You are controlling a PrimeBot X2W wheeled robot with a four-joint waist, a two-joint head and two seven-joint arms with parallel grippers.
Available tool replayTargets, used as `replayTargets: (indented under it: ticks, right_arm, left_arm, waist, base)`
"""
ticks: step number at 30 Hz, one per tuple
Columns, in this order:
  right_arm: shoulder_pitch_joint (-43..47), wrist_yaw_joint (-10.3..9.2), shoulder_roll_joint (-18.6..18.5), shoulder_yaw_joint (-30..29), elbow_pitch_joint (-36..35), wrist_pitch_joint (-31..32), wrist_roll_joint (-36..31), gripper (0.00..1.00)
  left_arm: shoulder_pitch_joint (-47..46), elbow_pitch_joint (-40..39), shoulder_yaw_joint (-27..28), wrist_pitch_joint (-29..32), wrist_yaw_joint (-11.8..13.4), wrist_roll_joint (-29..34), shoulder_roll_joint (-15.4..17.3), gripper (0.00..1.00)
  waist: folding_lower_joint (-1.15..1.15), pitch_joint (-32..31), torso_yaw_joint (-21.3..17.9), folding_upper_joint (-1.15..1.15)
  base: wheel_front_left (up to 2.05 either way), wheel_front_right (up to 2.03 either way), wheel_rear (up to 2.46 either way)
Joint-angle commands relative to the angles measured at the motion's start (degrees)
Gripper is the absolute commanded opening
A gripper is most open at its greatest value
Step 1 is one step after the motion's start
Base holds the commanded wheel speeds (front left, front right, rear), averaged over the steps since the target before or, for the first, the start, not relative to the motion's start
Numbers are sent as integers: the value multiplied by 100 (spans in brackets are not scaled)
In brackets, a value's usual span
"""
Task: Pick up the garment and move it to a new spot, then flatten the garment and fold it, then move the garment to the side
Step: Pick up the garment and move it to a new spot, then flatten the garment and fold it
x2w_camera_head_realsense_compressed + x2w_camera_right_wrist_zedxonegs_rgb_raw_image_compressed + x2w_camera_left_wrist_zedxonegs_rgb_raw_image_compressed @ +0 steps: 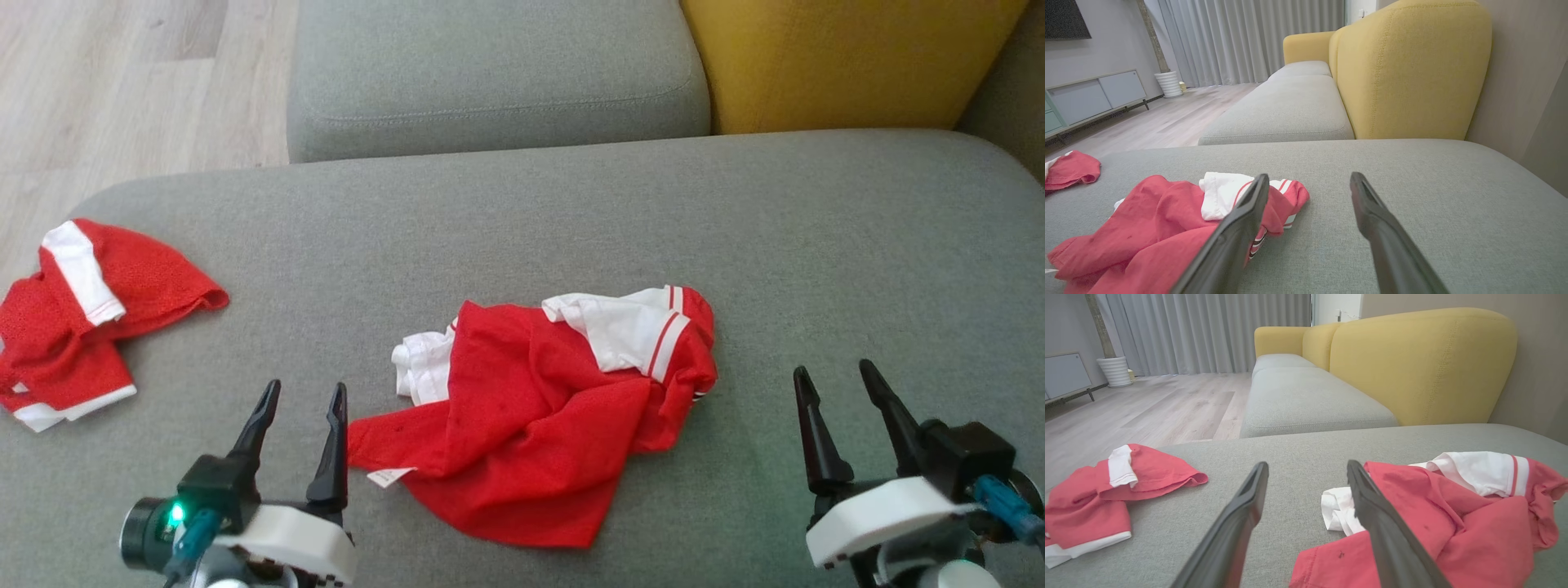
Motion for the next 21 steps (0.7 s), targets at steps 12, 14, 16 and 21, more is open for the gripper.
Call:
replayTargets:
  ticks: [12, 14, 16, 21]
  right_arm:
    - [-115, -5, -33, 59, -278, 61, -39, 100]
    - [-115, -5, -33, 59, -277, 64, -39, 100]
    - [-115, -5, -33, 53, -275, 70, -40, 100]
    - [-120, -5, -33, 43, -269, 73, -31, 100]
  left_arm:
    - [-158, -305, 134, 9, 94, 40, 163, 100]
    - [-164, -304, 129, 9, 98, 41, 162, 100]
    - [-185, -296, 119, 7, 110, 42, 162, 100]
    - [-202, -288, 92, 4, 119, 40, 161, 100]
  waist:
    - [0, -20, 35, 0]
    - [0, -19, 36, 0]
    - [0, -15, 42, 0]
    - [0, -3, 40, 0]
  base:
    - [0, 0, 0]
    - [0, 0, 0]
    - [0, 0, 0]
    - [0, 0, 0]
